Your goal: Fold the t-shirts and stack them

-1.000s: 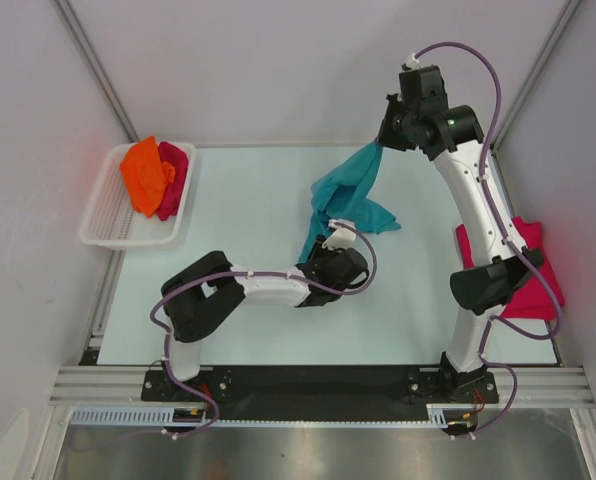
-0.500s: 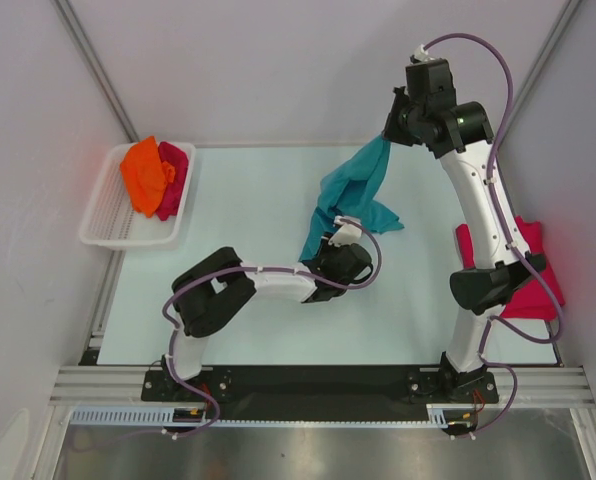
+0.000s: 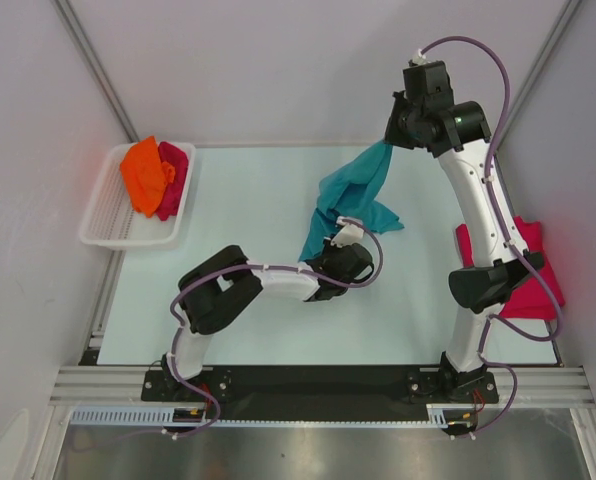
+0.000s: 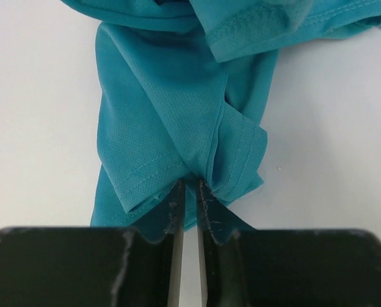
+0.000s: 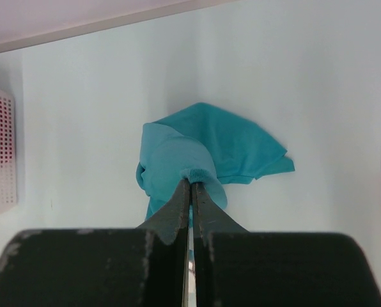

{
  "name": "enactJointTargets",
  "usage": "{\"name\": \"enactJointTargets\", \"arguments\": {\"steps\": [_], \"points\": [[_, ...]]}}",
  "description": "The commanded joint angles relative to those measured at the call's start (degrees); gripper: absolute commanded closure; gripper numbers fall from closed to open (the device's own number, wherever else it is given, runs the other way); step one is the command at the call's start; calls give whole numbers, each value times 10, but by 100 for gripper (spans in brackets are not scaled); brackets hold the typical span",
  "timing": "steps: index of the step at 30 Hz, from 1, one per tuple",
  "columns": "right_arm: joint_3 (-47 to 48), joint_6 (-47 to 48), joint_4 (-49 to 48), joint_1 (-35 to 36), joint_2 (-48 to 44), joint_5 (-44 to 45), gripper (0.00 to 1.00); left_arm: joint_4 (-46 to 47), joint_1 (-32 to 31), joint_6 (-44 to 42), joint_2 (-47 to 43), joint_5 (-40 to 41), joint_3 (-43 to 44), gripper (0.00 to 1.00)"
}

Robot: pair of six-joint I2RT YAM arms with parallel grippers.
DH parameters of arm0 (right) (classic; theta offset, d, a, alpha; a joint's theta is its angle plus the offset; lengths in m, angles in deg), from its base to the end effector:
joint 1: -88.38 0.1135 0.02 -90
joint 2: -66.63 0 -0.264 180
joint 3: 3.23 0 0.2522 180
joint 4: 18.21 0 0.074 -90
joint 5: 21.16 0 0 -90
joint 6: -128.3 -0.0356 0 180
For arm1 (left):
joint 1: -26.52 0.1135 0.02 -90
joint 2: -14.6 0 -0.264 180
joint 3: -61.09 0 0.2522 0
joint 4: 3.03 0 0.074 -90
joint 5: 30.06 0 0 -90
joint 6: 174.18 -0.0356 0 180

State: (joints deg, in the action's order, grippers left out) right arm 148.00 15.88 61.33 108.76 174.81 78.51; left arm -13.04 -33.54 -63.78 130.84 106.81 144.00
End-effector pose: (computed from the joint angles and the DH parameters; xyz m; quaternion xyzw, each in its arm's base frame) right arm 0.3530 0.1248 0.4716 0.0538 0.8889 0.0936 0.4451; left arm 0.2316 -0.3501 0.1442 0.1376 0.8460 0.0441 0.5133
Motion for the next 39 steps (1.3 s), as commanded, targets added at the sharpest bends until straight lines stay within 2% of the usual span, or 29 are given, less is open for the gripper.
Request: {"name": "enactJointTargets", "arguments": {"steps": [1, 6, 14, 17, 20, 21, 25, 27, 34, 39], "points": [[30, 10, 7, -3, -7, 12, 100, 10, 14, -2, -2, -6, 20, 87], [29, 11, 12, -2, -11, 16, 100, 17, 21, -14, -16, -26, 9, 94], [20, 11, 12, -3, -24, 17, 100, 21, 21, -26, -40, -27, 3, 95], [17, 12, 13, -3, -27, 17, 100, -7, 22, -16, -33, -25, 20, 90], [13, 12, 12, -2, -30, 17, 100, -33, 22, 5, -22, -17, 42, 73], [11, 12, 12, -3, -30, 17, 100, -48, 20, 14, -21, -13, 43, 62], [8, 12, 10, -4, -30, 16, 100, -50, 19, 25, -26, -7, 40, 43], [9, 11, 9, -3, -28, 14, 100, -50, 19, 28, -25, -7, 41, 40], [12, 11, 8, -3, -23, 16, 100, -52, 19, 41, -15, -14, 55, 40], [10, 12, 9, -4, -17, 18, 100, -111, -1, 71, -11, 4, 105, 40]]}}
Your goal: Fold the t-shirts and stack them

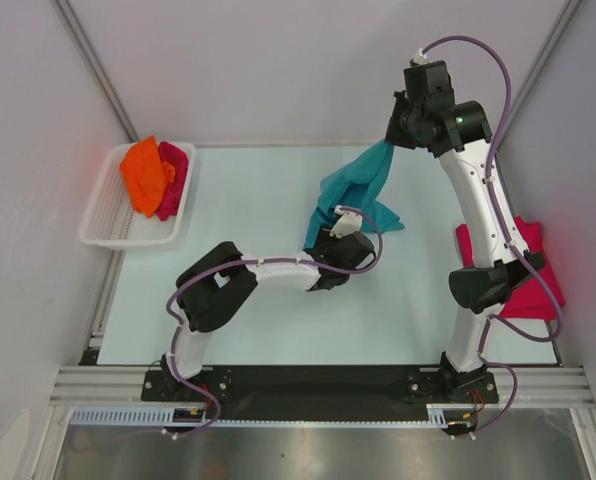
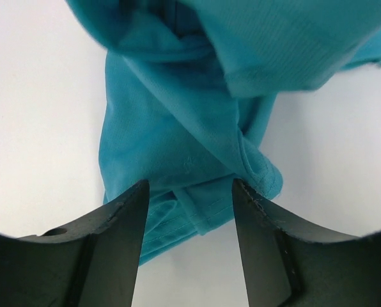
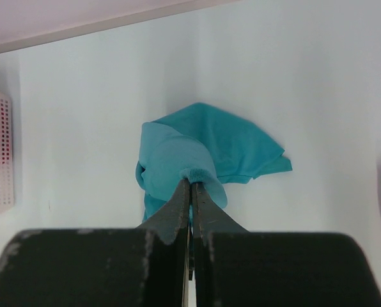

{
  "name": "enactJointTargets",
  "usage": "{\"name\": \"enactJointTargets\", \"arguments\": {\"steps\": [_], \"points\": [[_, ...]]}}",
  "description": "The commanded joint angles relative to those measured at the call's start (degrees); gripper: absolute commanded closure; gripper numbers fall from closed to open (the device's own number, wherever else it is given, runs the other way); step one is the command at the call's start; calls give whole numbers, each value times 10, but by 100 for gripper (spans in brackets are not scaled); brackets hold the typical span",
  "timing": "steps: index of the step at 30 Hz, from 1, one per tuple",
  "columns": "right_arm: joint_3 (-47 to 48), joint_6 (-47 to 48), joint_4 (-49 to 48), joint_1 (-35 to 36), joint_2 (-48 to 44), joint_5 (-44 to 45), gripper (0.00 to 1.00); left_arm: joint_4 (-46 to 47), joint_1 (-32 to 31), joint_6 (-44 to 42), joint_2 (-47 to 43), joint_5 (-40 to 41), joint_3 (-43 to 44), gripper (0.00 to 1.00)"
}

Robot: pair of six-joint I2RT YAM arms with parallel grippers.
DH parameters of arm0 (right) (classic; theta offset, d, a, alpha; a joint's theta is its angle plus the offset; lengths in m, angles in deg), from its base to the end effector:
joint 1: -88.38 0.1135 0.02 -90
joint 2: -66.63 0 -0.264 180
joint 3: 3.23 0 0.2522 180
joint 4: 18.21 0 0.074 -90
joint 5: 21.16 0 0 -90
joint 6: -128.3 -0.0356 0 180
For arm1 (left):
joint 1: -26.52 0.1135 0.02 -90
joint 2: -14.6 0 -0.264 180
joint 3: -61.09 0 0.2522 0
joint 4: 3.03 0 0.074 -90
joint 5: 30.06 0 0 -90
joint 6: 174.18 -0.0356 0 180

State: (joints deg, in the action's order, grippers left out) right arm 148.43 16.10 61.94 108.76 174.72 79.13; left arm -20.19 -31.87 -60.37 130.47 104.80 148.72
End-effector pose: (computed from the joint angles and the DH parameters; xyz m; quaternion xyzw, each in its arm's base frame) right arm 0.3512 0.1237 0.4733 0.0544 0.8889 0.0879 0.4462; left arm 0.2452 -0.3505 0.1611 0.1159 0.8596 0.0354 0.4964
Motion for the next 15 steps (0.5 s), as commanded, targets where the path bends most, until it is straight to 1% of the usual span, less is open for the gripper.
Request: {"name": "enactJointTargets", "arguments": {"steps": [1, 4, 8, 15], "points": [[6, 10, 3, -4, -17, 12, 100, -52, -24, 41, -10, 32, 68, 40], [6, 10, 1, -4, -12, 10, 100, -67, -43, 48, -12, 45, 92, 39], [4, 13, 3, -5, -17, 11, 100, -69, -42, 56, 12, 31, 109, 39], [-12, 21, 8, -15, -28, 19, 100, -61, -42, 38, 41, 49, 117, 40]]}}
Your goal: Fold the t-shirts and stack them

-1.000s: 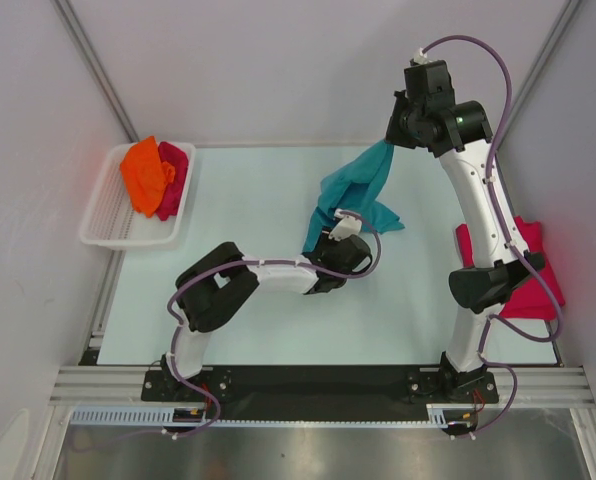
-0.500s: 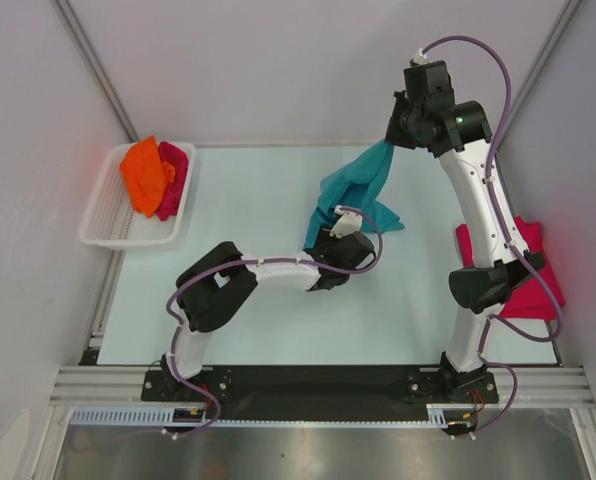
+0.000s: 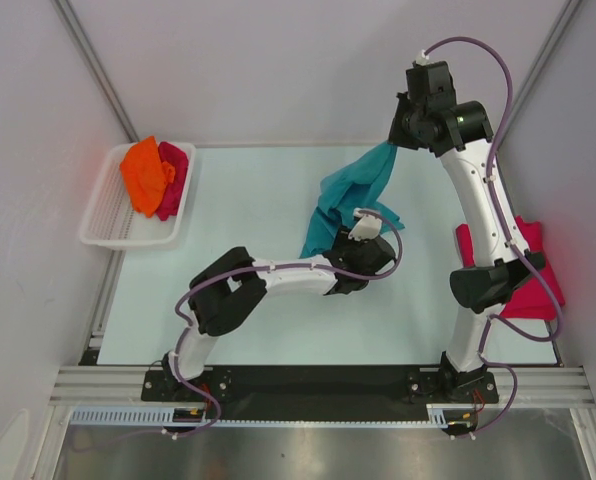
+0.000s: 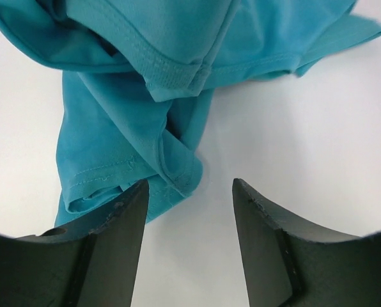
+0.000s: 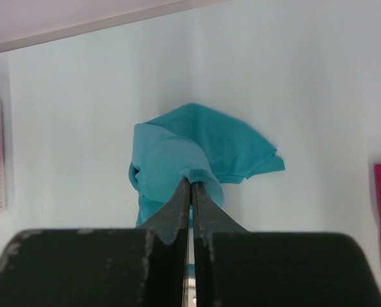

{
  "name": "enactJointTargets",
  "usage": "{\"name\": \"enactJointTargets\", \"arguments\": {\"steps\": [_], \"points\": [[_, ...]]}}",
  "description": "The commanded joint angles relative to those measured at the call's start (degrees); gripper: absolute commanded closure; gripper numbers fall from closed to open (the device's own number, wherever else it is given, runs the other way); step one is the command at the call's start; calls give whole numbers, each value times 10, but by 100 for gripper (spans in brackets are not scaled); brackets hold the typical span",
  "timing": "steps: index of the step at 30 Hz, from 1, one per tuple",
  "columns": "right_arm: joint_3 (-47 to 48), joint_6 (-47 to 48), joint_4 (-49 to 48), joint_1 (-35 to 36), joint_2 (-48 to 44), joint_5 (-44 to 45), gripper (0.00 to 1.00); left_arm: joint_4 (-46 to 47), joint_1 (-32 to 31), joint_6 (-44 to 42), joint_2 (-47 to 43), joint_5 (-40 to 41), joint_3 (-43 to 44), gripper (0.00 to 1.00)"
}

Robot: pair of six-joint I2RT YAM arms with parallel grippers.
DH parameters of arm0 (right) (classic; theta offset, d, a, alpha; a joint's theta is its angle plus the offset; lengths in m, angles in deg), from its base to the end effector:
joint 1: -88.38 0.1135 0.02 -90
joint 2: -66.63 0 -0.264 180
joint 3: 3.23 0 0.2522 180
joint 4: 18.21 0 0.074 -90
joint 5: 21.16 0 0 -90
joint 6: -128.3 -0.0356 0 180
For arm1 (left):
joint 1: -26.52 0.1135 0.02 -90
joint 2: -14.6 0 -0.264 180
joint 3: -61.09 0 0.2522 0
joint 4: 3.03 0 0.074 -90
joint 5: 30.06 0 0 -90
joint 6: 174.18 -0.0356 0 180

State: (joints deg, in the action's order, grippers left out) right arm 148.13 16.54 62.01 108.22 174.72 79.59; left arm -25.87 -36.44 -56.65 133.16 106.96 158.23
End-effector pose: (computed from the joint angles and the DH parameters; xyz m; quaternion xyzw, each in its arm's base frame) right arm 0.3528 0.1202 0.4718 0.0568 0.8900 0.0795 0.4454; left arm 0.2284 -0.3902 0.1847 0.1094 0.8520 0.0057 0.5119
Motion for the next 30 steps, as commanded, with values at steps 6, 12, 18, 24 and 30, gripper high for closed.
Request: {"name": "enactJointTargets", "arguments": {"steps": [6, 12, 18, 24, 30], "points": [[-21, 15, 7, -8, -31, 16, 100, 14, 20, -5, 8, 25, 1, 40], [-15, 20, 16, -8, -27, 24, 100, 45, 27, -27, 22, 27, -1, 42], [-17, 21, 23, -9, -27, 31, 100, 71, 49, -34, 29, -4, -14, 53], [-14, 22, 27, -9, -26, 37, 100, 88, 74, -42, 33, -30, -31, 70], [-19, 22, 27, -10, -30, 38, 100, 104, 81, -50, 19, -49, -40, 93]]}}
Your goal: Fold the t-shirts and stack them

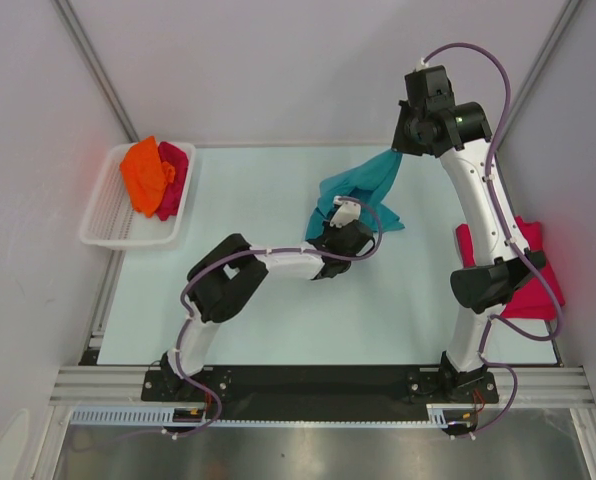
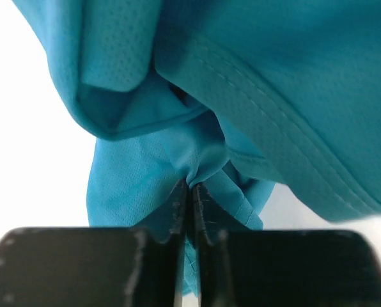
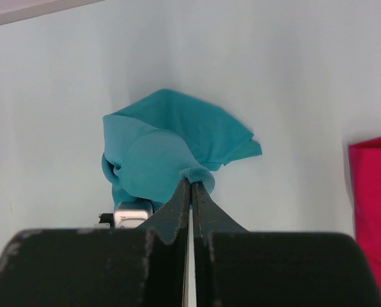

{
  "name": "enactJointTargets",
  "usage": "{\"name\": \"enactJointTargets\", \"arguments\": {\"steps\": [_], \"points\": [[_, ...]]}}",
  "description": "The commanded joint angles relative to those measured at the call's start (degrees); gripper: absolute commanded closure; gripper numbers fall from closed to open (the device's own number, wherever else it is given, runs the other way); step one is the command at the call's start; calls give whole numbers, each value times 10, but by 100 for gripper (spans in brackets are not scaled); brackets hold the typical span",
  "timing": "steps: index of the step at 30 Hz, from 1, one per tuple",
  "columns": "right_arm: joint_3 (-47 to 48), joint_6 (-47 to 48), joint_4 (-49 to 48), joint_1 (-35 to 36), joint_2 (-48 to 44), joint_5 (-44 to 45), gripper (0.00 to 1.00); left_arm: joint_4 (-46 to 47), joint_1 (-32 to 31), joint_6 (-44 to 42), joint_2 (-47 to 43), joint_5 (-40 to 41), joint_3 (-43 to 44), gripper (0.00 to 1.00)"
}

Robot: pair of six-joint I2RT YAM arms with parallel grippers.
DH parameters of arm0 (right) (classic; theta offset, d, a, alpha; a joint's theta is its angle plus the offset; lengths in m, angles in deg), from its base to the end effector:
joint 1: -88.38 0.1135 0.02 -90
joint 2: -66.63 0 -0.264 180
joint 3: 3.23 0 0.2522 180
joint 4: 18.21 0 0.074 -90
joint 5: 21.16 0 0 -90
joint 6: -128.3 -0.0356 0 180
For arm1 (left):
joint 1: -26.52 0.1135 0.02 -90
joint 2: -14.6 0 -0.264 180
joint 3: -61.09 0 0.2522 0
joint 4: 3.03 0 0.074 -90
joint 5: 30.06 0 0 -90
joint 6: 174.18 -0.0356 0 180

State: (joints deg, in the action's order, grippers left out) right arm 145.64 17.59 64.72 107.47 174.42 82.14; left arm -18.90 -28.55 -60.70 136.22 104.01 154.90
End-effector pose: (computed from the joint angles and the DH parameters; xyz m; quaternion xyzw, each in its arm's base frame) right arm 0.3539 0.1138 0.4581 0.0601 0.9061 0.0385 0.4170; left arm 0.2800 -0.3576 0.1519 0.0900 0.8602 0.0362 0.5006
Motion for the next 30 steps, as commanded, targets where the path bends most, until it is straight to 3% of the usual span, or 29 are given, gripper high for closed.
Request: {"name": "enactJointTargets", "arguments": {"steps": [1, 8, 17, 30], "points": [[5, 12, -1, -2, -27, 13, 100, 37, 2, -14, -16, -30, -11, 96], [5, 17, -8, -23, -37, 9, 100, 25, 2, -41, -95, -32, -27, 100], [-3, 1, -32, -80, -89, -6, 100, -68, 1, -88, -229, 0, -18, 100], [-37, 6, -31, -138, -252, 74, 100, -332, -33, -52, -458, 113, 55, 100]]}}
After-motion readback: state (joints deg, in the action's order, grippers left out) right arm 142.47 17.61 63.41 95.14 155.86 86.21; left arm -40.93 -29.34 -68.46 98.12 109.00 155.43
